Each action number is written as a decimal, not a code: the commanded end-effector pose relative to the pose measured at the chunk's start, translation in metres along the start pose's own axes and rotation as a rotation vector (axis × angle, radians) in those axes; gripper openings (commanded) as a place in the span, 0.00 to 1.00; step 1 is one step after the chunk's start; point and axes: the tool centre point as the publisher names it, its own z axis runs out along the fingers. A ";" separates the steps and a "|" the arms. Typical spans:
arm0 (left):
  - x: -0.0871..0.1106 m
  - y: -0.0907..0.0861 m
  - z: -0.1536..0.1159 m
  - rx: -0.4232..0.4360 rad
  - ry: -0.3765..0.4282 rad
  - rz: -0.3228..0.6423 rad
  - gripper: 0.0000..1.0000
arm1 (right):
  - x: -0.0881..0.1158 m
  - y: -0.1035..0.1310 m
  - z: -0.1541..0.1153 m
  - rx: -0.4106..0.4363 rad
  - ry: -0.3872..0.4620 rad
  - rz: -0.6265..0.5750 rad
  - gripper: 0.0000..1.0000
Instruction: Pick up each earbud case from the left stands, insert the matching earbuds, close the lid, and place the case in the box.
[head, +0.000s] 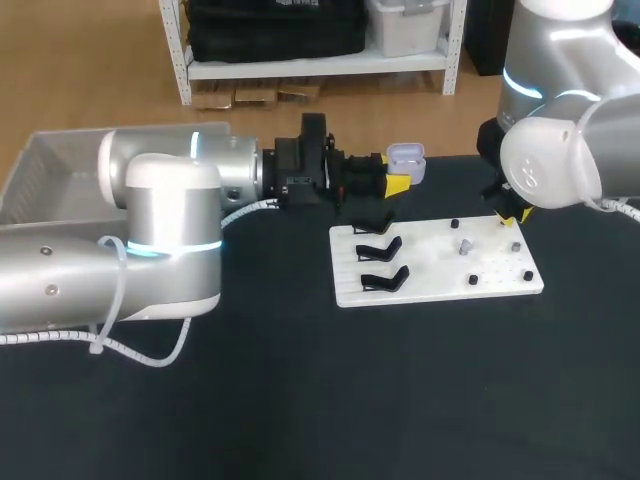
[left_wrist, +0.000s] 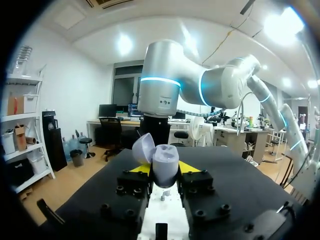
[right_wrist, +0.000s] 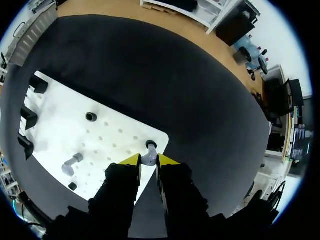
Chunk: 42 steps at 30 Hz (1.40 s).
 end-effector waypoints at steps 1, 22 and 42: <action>0.001 0.001 0.000 0.000 -0.004 0.001 0.00 | -0.001 0.001 -0.002 0.001 0.002 -0.001 0.00; 0.001 0.001 0.000 0.000 -0.004 0.001 0.00 | 0.058 0.075 -0.179 0.013 -0.010 0.128 0.00; 0.001 0.001 0.000 0.000 -0.004 0.001 0.00 | 0.085 0.128 -0.236 0.012 -0.049 0.150 0.00</action>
